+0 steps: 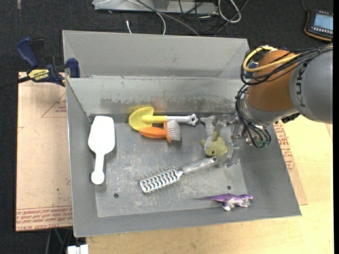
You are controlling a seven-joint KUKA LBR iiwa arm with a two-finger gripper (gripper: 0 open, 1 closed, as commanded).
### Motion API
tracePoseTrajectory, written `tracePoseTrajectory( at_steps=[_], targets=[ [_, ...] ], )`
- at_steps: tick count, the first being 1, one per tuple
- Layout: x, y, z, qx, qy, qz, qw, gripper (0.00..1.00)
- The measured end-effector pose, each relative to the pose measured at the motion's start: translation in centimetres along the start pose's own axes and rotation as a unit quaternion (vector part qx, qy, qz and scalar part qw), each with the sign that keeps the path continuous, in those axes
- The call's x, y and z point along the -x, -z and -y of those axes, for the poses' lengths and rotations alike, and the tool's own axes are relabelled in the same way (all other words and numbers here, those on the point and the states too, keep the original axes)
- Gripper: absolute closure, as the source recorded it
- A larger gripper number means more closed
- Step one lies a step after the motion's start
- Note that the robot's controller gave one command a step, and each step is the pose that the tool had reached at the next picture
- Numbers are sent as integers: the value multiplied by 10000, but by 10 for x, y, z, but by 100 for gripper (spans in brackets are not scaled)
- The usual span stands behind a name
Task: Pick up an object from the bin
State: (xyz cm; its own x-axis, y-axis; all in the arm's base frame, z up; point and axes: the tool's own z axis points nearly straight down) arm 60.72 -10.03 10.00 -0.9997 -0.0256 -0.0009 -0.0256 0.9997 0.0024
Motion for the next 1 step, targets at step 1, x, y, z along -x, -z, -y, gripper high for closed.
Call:
tracePoseTrajectory(
  at_steps=[1],
  targets=[
    [18, -26, -7, -51, 3150, 96, 9490, 0]
  ],
)
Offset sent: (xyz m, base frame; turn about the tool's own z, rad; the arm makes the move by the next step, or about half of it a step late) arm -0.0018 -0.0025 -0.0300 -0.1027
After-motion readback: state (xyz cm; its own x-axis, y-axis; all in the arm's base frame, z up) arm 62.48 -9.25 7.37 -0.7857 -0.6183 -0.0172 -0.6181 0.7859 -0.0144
